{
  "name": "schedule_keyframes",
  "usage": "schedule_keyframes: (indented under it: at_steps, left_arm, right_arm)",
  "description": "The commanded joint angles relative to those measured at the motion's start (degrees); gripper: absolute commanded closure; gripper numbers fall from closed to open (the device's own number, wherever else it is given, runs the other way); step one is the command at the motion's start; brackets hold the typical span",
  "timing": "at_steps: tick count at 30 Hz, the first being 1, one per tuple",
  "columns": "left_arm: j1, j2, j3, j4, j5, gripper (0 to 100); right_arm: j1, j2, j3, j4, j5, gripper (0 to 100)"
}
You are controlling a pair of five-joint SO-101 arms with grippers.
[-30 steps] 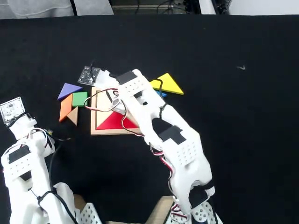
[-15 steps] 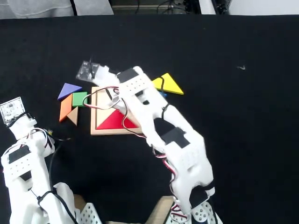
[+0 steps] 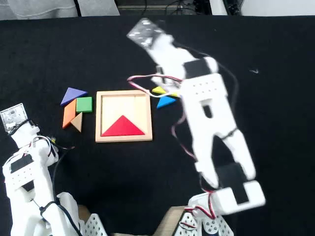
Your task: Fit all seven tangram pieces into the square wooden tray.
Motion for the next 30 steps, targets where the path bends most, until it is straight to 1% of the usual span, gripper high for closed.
schedule_keyframes:
  at_steps: [1, 4, 9, 14, 16, 18, 19, 21, 23, 25, 30]
  left_arm:
    - [0.57, -0.44, -0.4, -0.62, -0.09, 84]
    - [0.57, -0.44, -0.4, -0.62, -0.09, 84]
    - [0.48, -0.44, -0.31, -0.62, -0.09, 84]
    - [0.48, -0.44, -0.31, -0.62, -0.09, 84]
    - [0.57, -0.44, -0.31, -0.62, -0.09, 84]
    - [0.57, -0.44, -0.4, -0.7, -0.09, 84]
    - [0.57, -0.44, -0.4, -0.7, -0.09, 84]
    - [0.57, -0.44, -0.4, -0.7, -0.09, 84]
    - [0.57, -0.44, -0.4, -0.7, -0.09, 84]
    - [0.48, -0.44, -0.4, -0.62, -0.09, 84]
    - [0.48, -0.44, -0.4, -0.62, -0.09, 84]
  right_arm:
    - [5.27, -2.59, 9.98, -11.6, -0.62, 98.7]
    - [6.77, 2.24, 8.66, -14.59, -1.23, 98.6]
    - [7.3, 14.11, -1.36, -17.05, -7.56, 98.6]
    - [8.18, 24.13, -7.69, -18.99, -8.26, 98.8]
    - [7.21, 26.68, -8.57, -19.43, -8.26, 98.8]
    - [4.04, 28.0, -9.1, -19.43, -8.18, 98.8]
    - [2.64, 28.53, -9.27, -20.57, -7.82, 98.8]
    - [1.49, 29.49, -8.92, -26.37, -7.82, 98.8]
    - [1.67, 31.52, -8.92, -33.14, -8.0, 98.8]
    - [2.55, 34.33, -9.01, -36.84, -8.18, 98.8]
    - [3.78, 40.48, -12.0, -33.14, -8.0, 98.8]
